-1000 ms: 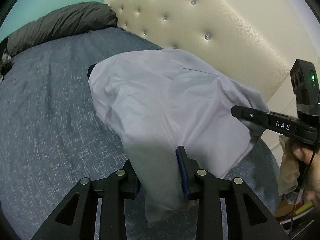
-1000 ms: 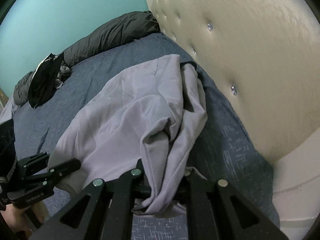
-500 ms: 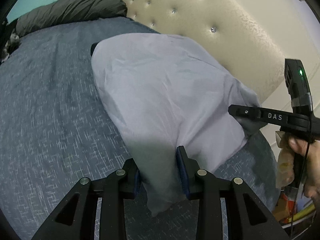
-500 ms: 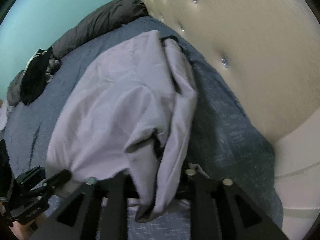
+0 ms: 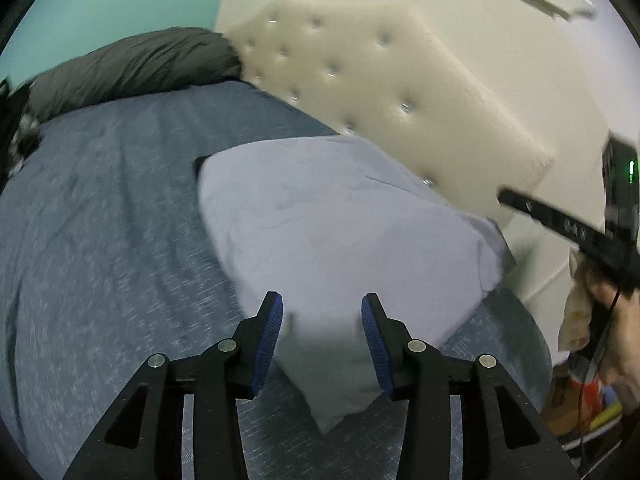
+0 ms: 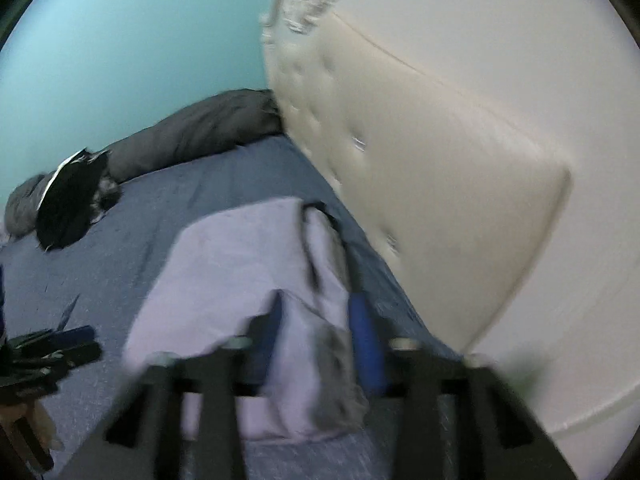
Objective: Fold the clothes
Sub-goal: 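Lower the folded jacket onto the bed and open both grippers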
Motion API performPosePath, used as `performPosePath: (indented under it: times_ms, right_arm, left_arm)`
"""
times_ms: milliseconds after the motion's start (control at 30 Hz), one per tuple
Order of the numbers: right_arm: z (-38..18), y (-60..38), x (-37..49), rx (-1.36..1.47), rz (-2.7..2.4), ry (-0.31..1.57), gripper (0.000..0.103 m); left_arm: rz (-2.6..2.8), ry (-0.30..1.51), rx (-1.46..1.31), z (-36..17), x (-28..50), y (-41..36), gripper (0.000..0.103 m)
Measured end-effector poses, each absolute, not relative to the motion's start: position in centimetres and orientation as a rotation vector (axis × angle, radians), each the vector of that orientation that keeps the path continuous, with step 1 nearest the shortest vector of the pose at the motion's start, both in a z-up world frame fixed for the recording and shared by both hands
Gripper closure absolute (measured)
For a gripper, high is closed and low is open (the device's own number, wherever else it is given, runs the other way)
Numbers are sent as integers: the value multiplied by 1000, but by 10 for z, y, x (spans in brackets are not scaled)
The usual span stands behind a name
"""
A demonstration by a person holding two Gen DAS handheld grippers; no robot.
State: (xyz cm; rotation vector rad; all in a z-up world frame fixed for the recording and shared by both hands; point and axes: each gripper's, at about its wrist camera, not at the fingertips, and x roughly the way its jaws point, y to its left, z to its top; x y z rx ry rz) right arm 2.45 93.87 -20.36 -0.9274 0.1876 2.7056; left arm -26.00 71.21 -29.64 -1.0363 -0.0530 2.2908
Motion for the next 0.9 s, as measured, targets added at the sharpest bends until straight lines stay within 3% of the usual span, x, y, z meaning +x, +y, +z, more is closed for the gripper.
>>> performPosePath:
  times_ms: [100, 167, 267, 467, 900]
  right_arm:
    - [-208, 925, 6, -1022, 2748, 145, 94]
    - [-226, 925, -5, -1126, 2692, 122, 95]
    - [-257, 942, -6, -1201, 2578, 212, 103]
    - [-302, 959, 6, -1212, 2461, 399, 103]
    - [-326, 967, -1, -1261, 2397, 474, 103]
  left_arm:
    - [2263, -9, -1080, -311, -255, 721, 58]
    - [2250, 7, -1130, -326, -260, 725, 58]
    - [2235, 25, -1191, -349, -262, 726, 58]
    - [2212, 30, -1221, -367, -263, 727, 56]
    - [2193, 112, -1285, -374, -262, 739, 56]
